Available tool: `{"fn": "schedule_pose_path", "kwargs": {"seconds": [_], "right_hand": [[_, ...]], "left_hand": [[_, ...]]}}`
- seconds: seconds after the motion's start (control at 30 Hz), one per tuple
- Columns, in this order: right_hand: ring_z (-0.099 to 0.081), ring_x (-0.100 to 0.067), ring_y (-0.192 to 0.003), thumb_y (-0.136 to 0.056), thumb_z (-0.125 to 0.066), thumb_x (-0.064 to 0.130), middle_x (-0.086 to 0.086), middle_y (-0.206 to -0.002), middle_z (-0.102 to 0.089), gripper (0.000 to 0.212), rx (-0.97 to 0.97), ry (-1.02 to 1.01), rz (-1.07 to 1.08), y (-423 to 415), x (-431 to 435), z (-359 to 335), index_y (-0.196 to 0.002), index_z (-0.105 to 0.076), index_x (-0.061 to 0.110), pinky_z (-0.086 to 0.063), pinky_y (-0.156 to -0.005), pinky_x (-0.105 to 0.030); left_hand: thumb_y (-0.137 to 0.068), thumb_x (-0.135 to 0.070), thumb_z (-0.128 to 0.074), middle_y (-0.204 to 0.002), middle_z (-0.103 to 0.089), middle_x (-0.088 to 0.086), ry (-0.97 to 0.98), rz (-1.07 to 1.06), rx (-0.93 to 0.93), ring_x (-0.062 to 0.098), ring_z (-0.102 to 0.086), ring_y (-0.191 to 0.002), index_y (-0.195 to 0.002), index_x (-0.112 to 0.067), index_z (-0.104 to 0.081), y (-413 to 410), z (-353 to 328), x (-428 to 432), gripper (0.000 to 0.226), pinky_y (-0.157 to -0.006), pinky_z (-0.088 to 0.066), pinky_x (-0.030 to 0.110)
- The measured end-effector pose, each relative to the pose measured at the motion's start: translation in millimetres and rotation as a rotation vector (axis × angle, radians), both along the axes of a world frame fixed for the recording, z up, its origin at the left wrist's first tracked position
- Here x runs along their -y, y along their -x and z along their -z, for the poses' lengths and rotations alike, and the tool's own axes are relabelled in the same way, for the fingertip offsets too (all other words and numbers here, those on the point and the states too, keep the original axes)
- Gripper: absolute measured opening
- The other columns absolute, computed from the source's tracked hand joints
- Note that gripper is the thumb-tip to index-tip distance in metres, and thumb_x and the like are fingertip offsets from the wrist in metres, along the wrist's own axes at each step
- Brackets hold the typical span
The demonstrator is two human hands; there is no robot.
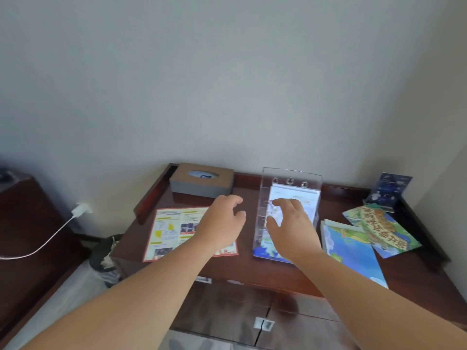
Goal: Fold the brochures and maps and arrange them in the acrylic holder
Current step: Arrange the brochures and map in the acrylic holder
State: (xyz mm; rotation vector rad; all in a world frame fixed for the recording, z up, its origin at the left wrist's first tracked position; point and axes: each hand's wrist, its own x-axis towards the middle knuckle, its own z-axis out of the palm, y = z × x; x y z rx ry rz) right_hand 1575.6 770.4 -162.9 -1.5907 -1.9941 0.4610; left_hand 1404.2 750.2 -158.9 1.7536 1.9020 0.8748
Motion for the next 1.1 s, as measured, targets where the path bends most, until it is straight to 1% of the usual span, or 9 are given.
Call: {"fn": "schedule_pose_path", "kwargs": {"seconds": [0.17, 0.3, 0.4, 0.57, 0.67, 0.73, 0.93, 1.03, 1.1], "right_hand": [[-0.058, -0.019, -0.107, -0.095, -0.052, 0.033, 0.002, -0.135, -0.048, 0.039, 0.048, 0.11, -0.076, 54, 4, 14, -0.133, -0.051, 0.025, -0.046, -0.087, -0.032], [-0.058, -0.016, -0.102, -0.095, -0.051, 0.033, 0.002, -0.134, -0.051, 0.037, 0.097, 0.19, -0.134, 78, -8, 36, -0.132, -0.052, 0.027, -0.047, -0.082, -0.029], [-0.055, -0.006, -0.085, -0.095, -0.052, 0.034, 0.005, -0.134, -0.052, 0.037, 0.105, 0.246, -0.161, 91, -28, 54, -0.132, -0.051, 0.03, -0.041, -0.064, -0.016], [-0.06, -0.01, -0.083, -0.095, -0.051, 0.034, 0.001, -0.138, -0.048, 0.041, 0.125, 0.376, -0.202, 104, -62, 83, -0.136, -0.047, 0.028, -0.037, -0.053, -0.015], [-0.063, -0.014, -0.08, -0.094, -0.051, 0.033, -0.005, -0.137, -0.047, 0.047, 0.138, 0.519, -0.186, 109, -79, 102, -0.139, -0.042, 0.024, -0.039, -0.051, -0.019], [-0.061, -0.013, -0.076, -0.094, -0.05, 0.032, -0.008, -0.134, -0.047, 0.05, 0.125, 0.617, -0.163, 112, -86, 114, -0.141, -0.039, 0.021, -0.038, -0.05, -0.019], [-0.066, -0.021, -0.087, -0.093, -0.051, 0.029, -0.01, -0.124, -0.051, 0.049, 0.075, 0.797, 0.023, 130, -106, 140, -0.138, -0.037, 0.014, -0.05, -0.058, -0.027], [-0.065, -0.026, -0.094, -0.091, -0.053, 0.031, -0.011, -0.12, -0.052, 0.048, 0.056, 0.839, 0.163, 138, -114, 146, -0.132, -0.037, 0.013, -0.06, -0.076, -0.035], [-0.065, -0.027, -0.094, -0.091, -0.053, 0.032, -0.013, -0.116, -0.054, 0.046, 0.063, 0.853, 0.231, 141, -122, 149, -0.128, -0.037, 0.01, -0.059, -0.083, -0.041]], "left_hand": [[-0.097, -0.028, -0.048, -0.139, -0.049, -0.002, 0.082, -0.124, -0.038, 0.014, -0.058, -0.11, -0.135, -0.025, -0.05, 63, 23, 11, 0.038, -0.081, -0.044, 0.026], [-0.098, -0.028, -0.046, -0.144, -0.047, 0.0, 0.175, -0.167, -0.027, 0.016, -0.056, -0.118, -0.137, -0.022, -0.049, 86, 50, 9, 0.039, -0.083, -0.04, 0.023], [-0.099, -0.03, -0.045, -0.141, -0.048, 0.001, 0.228, -0.192, -0.032, 0.01, -0.056, -0.102, -0.136, -0.023, -0.049, 96, 67, 1, 0.038, -0.074, -0.039, 0.019], [-0.098, -0.032, -0.047, -0.14, -0.047, 0.0, 0.318, -0.199, -0.081, 0.01, -0.057, -0.1, -0.139, -0.025, -0.046, 104, 88, -18, 0.041, -0.08, -0.042, 0.022], [-0.098, -0.031, -0.047, -0.143, -0.044, 0.003, 0.389, -0.188, -0.112, 0.017, -0.052, -0.122, -0.142, -0.023, -0.043, 108, 105, -28, 0.045, -0.096, -0.042, 0.028], [-0.098, -0.031, -0.048, -0.143, -0.043, 0.004, 0.436, -0.176, -0.135, 0.019, -0.05, -0.125, -0.143, -0.022, -0.043, 109, 116, -32, 0.046, -0.099, -0.044, 0.032], [-0.095, -0.033, -0.048, -0.143, -0.045, 0.0, 0.484, -0.088, -0.401, 0.022, -0.038, -0.133, -0.14, -0.025, -0.043, 122, 154, -46, 0.046, -0.108, -0.035, 0.043], [-0.095, -0.036, -0.048, -0.154, -0.029, 0.0, 0.564, -0.036, -0.421, 0.026, -0.023, -0.143, -0.141, -0.029, -0.039, 127, 170, -46, 0.047, -0.11, -0.031, 0.05], [-0.095, -0.036, -0.048, -0.155, -0.026, 0.001, 0.554, -0.023, -0.425, 0.028, -0.022, -0.143, -0.139, -0.03, -0.039, 128, 176, -45, 0.046, -0.108, -0.033, 0.052]]}}
